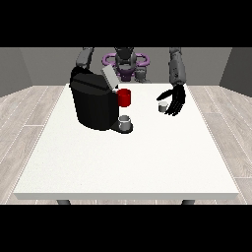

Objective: Insert the coffee pod into the coffee machine and close the lid

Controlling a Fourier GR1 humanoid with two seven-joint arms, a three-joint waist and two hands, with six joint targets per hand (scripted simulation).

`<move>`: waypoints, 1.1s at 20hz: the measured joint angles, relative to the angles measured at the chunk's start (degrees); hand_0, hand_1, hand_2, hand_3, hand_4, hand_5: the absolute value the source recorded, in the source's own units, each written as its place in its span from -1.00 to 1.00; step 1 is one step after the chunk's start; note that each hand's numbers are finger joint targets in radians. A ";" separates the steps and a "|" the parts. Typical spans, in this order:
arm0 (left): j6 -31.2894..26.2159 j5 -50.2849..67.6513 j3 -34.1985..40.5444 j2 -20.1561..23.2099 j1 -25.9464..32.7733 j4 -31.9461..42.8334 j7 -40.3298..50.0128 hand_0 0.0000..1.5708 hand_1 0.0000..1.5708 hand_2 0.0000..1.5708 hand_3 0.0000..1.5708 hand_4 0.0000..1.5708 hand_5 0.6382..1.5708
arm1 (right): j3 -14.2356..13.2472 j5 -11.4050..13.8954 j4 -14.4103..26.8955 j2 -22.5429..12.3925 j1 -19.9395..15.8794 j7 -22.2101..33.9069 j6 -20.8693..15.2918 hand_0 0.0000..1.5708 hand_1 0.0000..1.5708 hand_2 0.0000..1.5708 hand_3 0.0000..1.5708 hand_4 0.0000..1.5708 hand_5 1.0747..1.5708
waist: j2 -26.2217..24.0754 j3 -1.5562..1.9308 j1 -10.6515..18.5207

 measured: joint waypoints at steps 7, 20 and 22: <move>5.88 -2.83 0.89 -0.48 -1.91 3.41 -4.65 0.05 0.05 0.24 -0.06 -0.50 1.00 | -0.55 -0.98 -0.73 -0.52 -1.26 0.89 -0.37 -1.00 -1.00 -1.00 -1.00 -0.37 1.00 | 0.80 0.03 -0.22; 9.92 -9.19 -0.57 0.35 -4.28 7.95 -6.90 0.68 0.68 0.82 0.79 -0.30 1.00 | -0.75 -2.17 -0.48 -0.09 -0.33 -0.02 0.25 -1.00 -1.00 -1.00 -1.00 -0.43 1.00 | 0.44 0.09 -0.79; 8.64 -8.97 -0.31 0.49 -5.18 8.08 -7.68 0.87 0.87 0.87 0.80 -0.23 1.00 | -0.58 -2.20 -0.44 0.46 0.09 0.08 -0.21 -1.00 -1.00 -1.00 -1.00 -0.44 1.00 | -0.05 0.05 -0.82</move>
